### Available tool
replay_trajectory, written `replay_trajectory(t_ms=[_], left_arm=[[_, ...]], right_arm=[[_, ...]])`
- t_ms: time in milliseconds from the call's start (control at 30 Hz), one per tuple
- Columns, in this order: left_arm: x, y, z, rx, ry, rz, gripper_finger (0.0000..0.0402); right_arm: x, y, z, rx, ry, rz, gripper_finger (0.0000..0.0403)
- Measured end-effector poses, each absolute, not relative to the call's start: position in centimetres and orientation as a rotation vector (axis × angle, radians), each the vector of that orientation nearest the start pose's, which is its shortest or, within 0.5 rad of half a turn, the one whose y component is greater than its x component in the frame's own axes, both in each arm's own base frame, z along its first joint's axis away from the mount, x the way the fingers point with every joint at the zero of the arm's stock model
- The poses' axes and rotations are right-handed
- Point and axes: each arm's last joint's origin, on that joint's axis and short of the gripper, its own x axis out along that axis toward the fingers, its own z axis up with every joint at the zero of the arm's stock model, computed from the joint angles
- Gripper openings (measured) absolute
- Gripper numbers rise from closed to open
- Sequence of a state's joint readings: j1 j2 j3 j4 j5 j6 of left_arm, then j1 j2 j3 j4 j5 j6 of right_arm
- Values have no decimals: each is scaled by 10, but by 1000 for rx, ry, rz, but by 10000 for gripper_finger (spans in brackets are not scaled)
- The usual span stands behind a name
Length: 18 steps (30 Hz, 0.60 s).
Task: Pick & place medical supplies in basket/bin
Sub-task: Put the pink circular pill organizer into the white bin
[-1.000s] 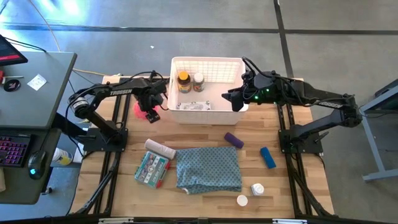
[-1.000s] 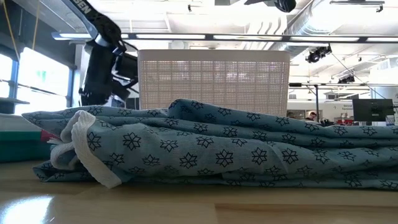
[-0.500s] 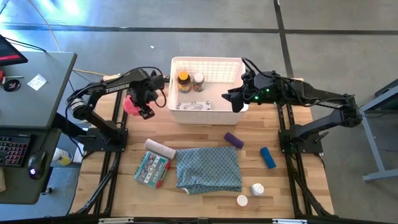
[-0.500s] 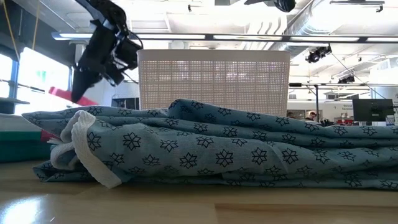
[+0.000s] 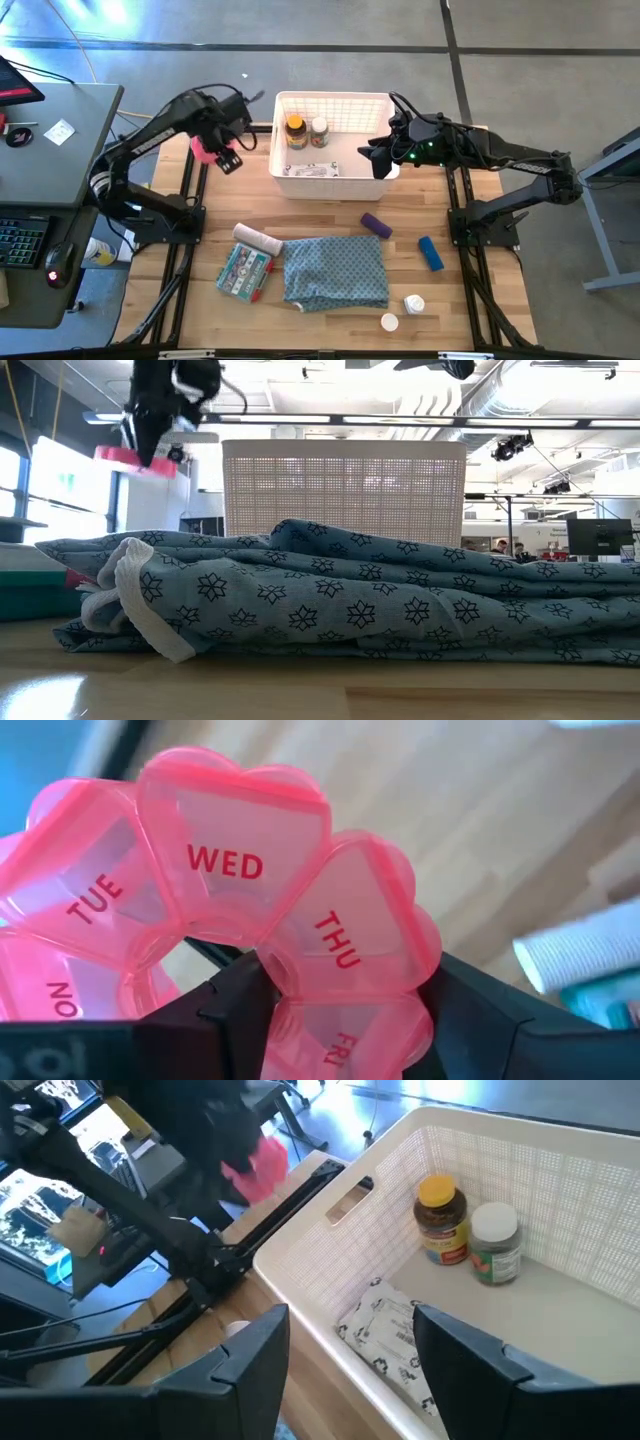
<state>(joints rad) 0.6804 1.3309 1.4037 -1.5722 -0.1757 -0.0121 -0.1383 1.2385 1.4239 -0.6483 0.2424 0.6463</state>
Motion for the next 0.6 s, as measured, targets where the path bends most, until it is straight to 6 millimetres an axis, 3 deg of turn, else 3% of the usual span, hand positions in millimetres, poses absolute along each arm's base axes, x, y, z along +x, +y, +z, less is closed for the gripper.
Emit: replay_trajectory(t_ms=[333,600], left_arm=[[145,127,428,-210,1081,854,241],[156,133,475,4,719,852,250]], right_arm=[[246,-41,415,603,327,-508,204],[246,-41,415,603,326,-507,204]])
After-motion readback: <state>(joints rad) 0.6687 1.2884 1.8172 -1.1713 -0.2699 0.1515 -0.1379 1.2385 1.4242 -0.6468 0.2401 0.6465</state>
